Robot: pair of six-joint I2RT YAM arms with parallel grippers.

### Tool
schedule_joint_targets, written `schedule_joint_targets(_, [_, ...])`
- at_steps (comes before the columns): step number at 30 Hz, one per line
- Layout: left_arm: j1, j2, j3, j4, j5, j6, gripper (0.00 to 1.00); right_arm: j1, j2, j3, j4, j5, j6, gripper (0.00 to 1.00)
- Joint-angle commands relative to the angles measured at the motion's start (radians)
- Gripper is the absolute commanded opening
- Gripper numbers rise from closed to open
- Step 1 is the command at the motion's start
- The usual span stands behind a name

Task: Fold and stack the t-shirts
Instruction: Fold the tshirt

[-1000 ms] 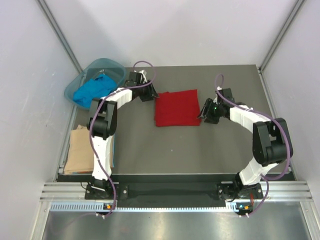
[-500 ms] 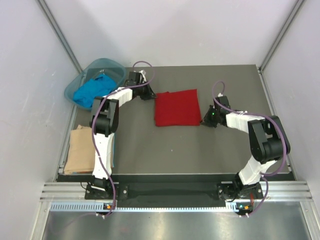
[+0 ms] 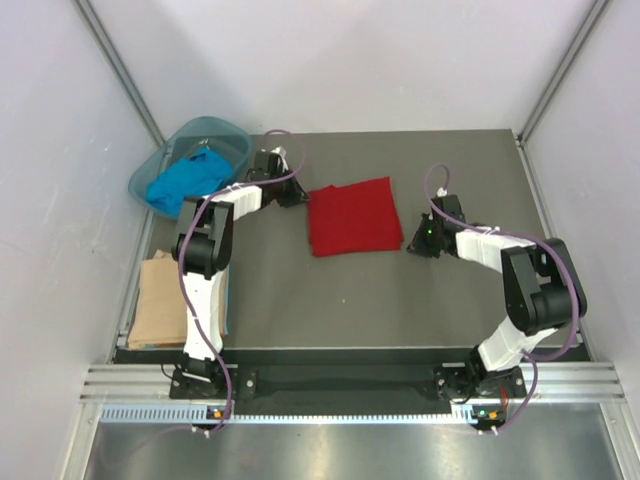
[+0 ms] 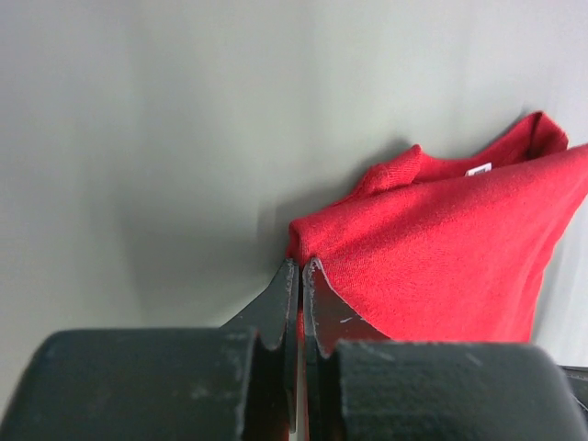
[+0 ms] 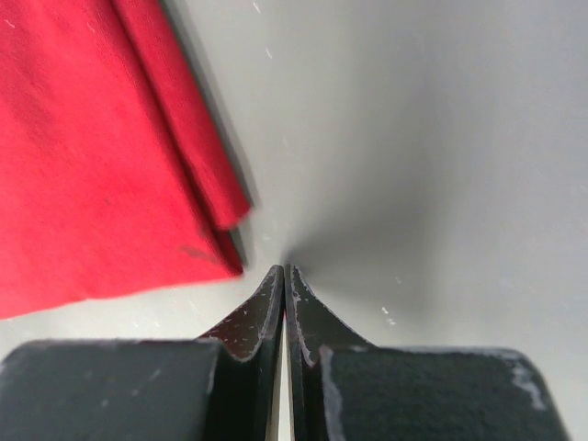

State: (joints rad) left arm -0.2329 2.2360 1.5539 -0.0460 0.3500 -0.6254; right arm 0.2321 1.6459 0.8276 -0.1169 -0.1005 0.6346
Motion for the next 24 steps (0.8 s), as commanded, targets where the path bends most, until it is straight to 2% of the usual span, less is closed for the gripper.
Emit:
schedule_joint_targets(1, [0.003, -0.059, -0.072, -0.040, -0.043, 0.010, 0.00, -0.013, -0.044, -0.041, -0.058, 0.033, -0.064, 0.00])
schedule_joint_targets(5, [0.003, -0.079, -0.091, -0.035, -0.043, 0.012, 0.00, -0.014, -0.086, -0.048, -0.049, -0.004, -0.081, 0.00])
schedule_joint_targets(6, [0.003, -0.079, -0.089, -0.035, -0.043, 0.012, 0.00, -0.014, -0.098, -0.048, -0.034, -0.066, -0.088, 0.06])
schedule_joint_targets(9, [0.003, -0.061, -0.061, -0.038, -0.043, 0.015, 0.00, -0.005, -0.115, -0.047, 0.020, -0.105, -0.093, 0.26])
schedule_joint_targets(14, [0.003, -0.023, -0.003, -0.049, -0.020, -0.003, 0.00, -0.005, -0.074, -0.054, 0.109, -0.149, -0.023, 0.37])
schedule_joint_targets(15, [0.003, -0.016, 0.000, -0.049, -0.019, -0.004, 0.00, -0.005, -0.061, -0.062, 0.141, -0.159, 0.002, 0.43])
schedule_joint_targets(19, [0.003, -0.010, 0.002, -0.049, -0.022, -0.002, 0.00, 0.009, -0.031, -0.110, 0.270, -0.133, 0.131, 0.49])
schedule_joint_targets(24, [0.003, 0.000, -0.002, -0.048, -0.019, -0.008, 0.00, 0.038, 0.023, -0.090, 0.257, -0.024, 0.143, 0.48])
